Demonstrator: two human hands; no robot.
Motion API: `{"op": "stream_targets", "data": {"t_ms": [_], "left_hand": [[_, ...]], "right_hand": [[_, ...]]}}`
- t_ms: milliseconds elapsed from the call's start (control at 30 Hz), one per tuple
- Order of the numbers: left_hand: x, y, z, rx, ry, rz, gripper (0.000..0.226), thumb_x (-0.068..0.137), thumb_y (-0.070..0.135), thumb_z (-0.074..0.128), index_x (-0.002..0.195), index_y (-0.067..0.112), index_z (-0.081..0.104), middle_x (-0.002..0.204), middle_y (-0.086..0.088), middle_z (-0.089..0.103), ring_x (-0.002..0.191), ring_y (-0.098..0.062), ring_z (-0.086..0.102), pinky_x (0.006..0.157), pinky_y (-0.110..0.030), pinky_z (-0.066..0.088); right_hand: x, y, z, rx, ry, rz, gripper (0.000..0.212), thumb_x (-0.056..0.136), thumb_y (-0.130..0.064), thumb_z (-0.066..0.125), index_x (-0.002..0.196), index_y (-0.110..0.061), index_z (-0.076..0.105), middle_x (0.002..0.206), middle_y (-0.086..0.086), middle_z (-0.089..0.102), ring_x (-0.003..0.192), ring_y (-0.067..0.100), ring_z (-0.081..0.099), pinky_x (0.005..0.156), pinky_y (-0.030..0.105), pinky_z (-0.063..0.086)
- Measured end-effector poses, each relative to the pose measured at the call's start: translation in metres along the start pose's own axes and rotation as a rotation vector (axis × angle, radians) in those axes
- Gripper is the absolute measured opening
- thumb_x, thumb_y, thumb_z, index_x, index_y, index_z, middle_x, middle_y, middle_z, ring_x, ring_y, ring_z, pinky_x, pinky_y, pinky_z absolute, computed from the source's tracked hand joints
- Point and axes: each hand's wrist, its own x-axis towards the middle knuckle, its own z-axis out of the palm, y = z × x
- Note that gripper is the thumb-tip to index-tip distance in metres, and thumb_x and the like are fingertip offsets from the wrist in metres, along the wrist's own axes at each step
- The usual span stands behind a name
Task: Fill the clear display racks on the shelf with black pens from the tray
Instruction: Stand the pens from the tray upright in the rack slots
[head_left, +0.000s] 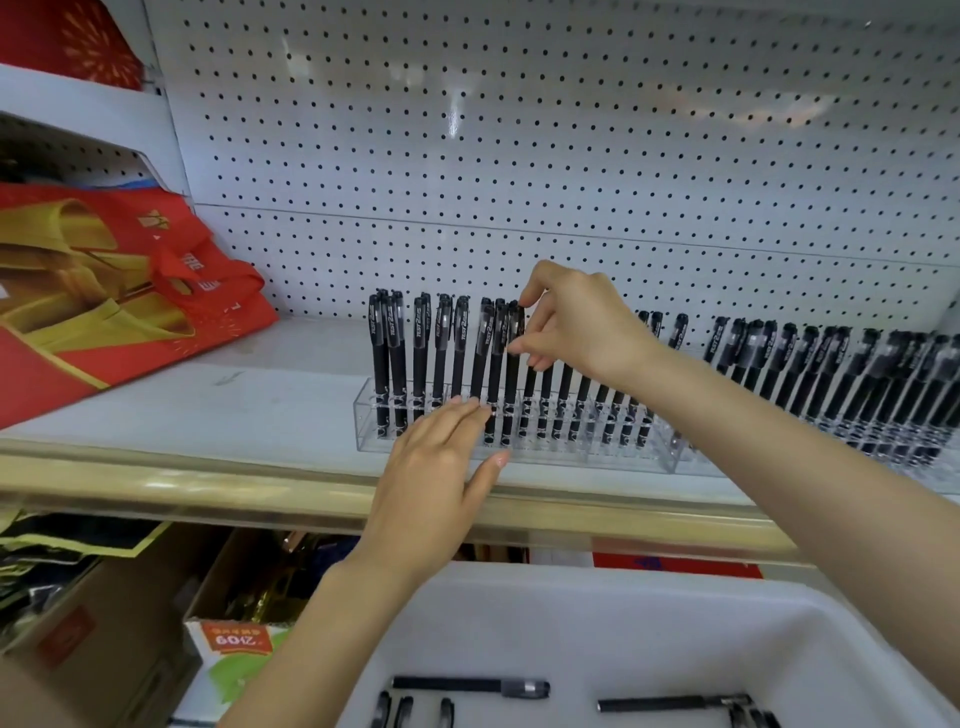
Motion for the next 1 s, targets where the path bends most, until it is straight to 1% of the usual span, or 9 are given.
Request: {"op": "stream_targets", "data": {"t_ms": [133, 267, 400, 567, 700, 767, 867, 933, 1000], "left_hand": [[0.003, 0.005, -0.013, -0.014, -0.096, -0.007, 0.057, 0.099, 0.045, 0.037, 0.15, 0.022, 0.028, 0.157, 0.007, 0.025, 0.144, -0.005, 0.015, 0.115, -0.02, 0.006], [-0.011, 0.014, -0.025, 0.037, -0.121, 0.022, 0.062, 0.099, 0.047, 0.036, 0.153, 0.022, 0.02, 0.161, 0.006, 0.009, 0.146, -0.011, 0.01, 0.118, -0.027, 0.003], [-0.043, 0.029, -0.024, -0.009, -0.145, 0.06, 0.064, 0.097, 0.05, 0.031, 0.153, 0.026, 0.012, 0.16, 0.013, 0.002, 0.142, 0.002, -0.001, 0.116, -0.02, -0.005], [-0.077, 0.039, -0.006, -0.021, -0.239, 0.134, 0.067, 0.094, 0.054, 0.025, 0.15, 0.018, 0.027, 0.159, 0.002, 0.019, 0.14, -0.001, 0.005, 0.109, -0.008, -0.013], [-0.096, 0.044, 0.014, 0.048, -0.341, 0.096, 0.082, 0.083, 0.063, 0.004, 0.152, 0.021, 0.019, 0.161, 0.004, 0.012, 0.146, -0.005, 0.003, 0.114, -0.027, -0.013], [-0.101, 0.042, 0.021, 0.101, -0.391, 0.067, 0.086, 0.079, 0.064, -0.002, 0.153, 0.024, 0.014, 0.161, 0.005, 0.008, 0.147, -0.006, 0.001, 0.116, -0.034, -0.012], [-0.105, 0.038, 0.027, 0.137, -0.367, 0.072, 0.083, 0.083, 0.062, 0.003, 0.152, 0.021, 0.021, 0.16, 0.002, 0.016, 0.147, -0.01, 0.008, 0.117, -0.04, -0.008], [-0.107, 0.036, 0.029, 0.135, -0.339, 0.088, 0.078, 0.087, 0.061, 0.009, 0.151, 0.019, 0.027, 0.158, 0.001, 0.023, 0.146, -0.013, 0.014, 0.116, -0.039, -0.006], [-0.109, 0.034, 0.032, 0.129, -0.317, 0.098, 0.074, 0.09, 0.059, 0.015, 0.149, 0.017, 0.03, 0.157, -0.001, 0.028, 0.146, -0.014, 0.018, 0.116, -0.039, -0.004]], "right_hand": [[-0.008, -0.004, -0.013, -0.035, -0.044, 0.007, 0.041, 0.079, -0.013, 0.078, 0.11, -0.009, 0.051, 0.077, 0.005, 0.072, 0.056, 0.01, 0.069, 0.069, 0.03, 0.059], [-0.03, -0.012, -0.023, -0.031, -0.008, -0.008, 0.047, 0.08, -0.016, 0.077, 0.119, -0.013, 0.05, 0.076, 0.002, 0.071, 0.051, 0.009, 0.067, 0.061, 0.023, 0.057], [-0.076, -0.014, -0.016, 0.03, -0.028, -0.01, 0.037, 0.082, -0.015, 0.075, 0.112, -0.015, 0.054, 0.073, 0.002, 0.068, 0.048, 0.015, 0.065, 0.051, 0.026, 0.055], [-0.153, 0.016, 0.023, 0.137, -0.224, 0.085, 0.025, 0.08, -0.016, 0.076, 0.095, -0.022, 0.057, 0.075, -0.001, 0.066, 0.054, 0.012, 0.067, 0.052, 0.027, 0.057], [-0.212, 0.046, 0.063, 0.137, -0.38, 0.231, 0.013, 0.08, -0.029, 0.076, 0.084, -0.022, 0.065, 0.082, -0.008, 0.07, 0.068, 0.001, 0.065, 0.068, 0.027, 0.056], [-0.236, 0.052, 0.081, 0.104, -0.475, 0.276, 0.022, 0.08, -0.041, 0.073, 0.092, -0.024, 0.066, 0.092, -0.012, 0.068, 0.077, -0.003, 0.062, 0.074, 0.022, 0.053], [-0.258, 0.055, 0.101, 0.063, -0.691, 0.296, 0.039, 0.08, -0.052, 0.068, 0.106, -0.023, 0.062, 0.101, -0.01, 0.064, 0.088, 0.003, 0.06, 0.082, 0.024, 0.05], [-0.267, 0.054, 0.109, 0.07, -0.803, 0.311, 0.042, 0.079, -0.054, 0.069, 0.106, -0.023, 0.06, 0.098, -0.01, 0.061, 0.089, 0.007, 0.058, 0.082, 0.025, 0.049], [-0.272, 0.051, 0.115, 0.132, -0.836, 0.331, 0.041, 0.075, -0.051, 0.074, 0.1, -0.021, 0.061, 0.093, -0.01, 0.061, 0.085, 0.007, 0.058, 0.078, 0.024, 0.048]]}}
